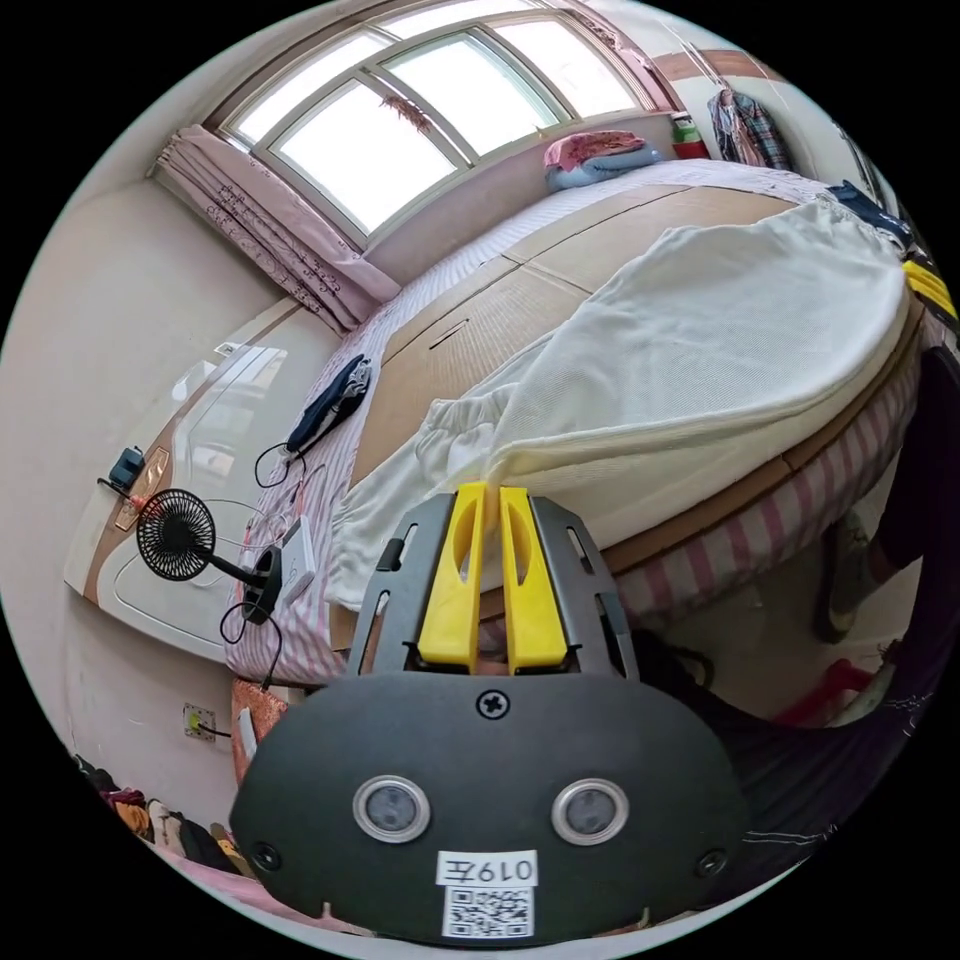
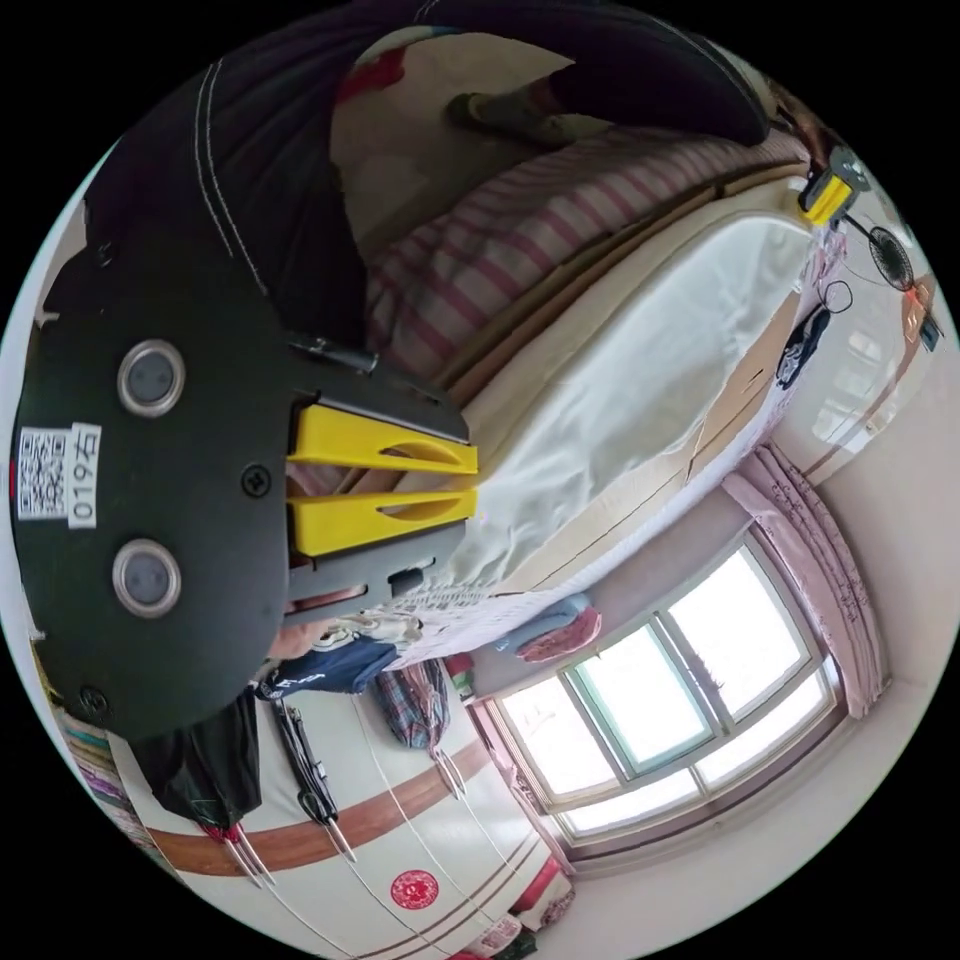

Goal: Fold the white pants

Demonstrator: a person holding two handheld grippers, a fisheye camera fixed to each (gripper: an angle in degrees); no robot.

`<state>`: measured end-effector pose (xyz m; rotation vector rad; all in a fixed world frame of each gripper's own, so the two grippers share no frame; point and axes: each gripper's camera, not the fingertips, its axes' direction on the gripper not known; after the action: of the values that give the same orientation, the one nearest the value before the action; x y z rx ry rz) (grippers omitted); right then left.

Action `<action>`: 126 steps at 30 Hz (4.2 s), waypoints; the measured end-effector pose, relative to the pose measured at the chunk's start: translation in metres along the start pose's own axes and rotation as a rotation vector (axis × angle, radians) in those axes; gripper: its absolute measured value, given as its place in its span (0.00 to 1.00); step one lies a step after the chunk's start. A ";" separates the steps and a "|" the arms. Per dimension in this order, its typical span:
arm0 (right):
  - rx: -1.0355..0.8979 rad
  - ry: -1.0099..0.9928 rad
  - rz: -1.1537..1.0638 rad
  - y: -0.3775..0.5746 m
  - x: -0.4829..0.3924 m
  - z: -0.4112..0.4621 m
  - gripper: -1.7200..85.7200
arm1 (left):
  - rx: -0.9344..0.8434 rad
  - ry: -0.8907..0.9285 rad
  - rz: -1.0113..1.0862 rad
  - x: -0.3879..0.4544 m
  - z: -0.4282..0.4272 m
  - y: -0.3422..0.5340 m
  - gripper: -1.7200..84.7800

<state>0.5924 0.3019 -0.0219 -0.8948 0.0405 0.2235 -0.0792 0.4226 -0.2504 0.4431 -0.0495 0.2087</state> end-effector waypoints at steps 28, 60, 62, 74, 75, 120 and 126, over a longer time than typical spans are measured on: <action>-0.054 -0.526 1.319 0.176 0.495 0.076 0.08 | 0.522 0.543 0.442 0.205 -0.254 -0.166 0.03; 0.066 -0.537 1.209 0.103 0.695 0.027 0.03 | 0.541 0.374 0.632 0.398 -0.370 -0.271 0.04; 0.075 -0.461 1.156 0.085 0.699 0.008 0.02 | 0.563 0.398 0.592 0.391 -0.376 -0.274 0.04; -0.045 -0.527 1.259 0.098 0.669 0.048 0.02 | 0.492 0.409 0.706 0.418 -0.371 -0.277 0.04; -0.049 -0.523 1.251 0.095 0.670 0.048 0.02 | 0.498 0.413 0.697 0.416 -0.372 -0.279 0.04; 0.096 -0.683 0.691 0.075 0.380 0.078 0.06 | 0.343 0.388 0.558 0.266 -0.300 -0.181 0.08; 0.118 -0.689 0.475 0.040 0.269 0.086 0.05 | 0.337 0.377 0.551 0.260 -0.290 -0.169 0.05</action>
<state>0.8420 0.4403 -0.0333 -0.6426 -0.3743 0.9527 0.2117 0.4476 -0.5591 0.7138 0.2405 0.8481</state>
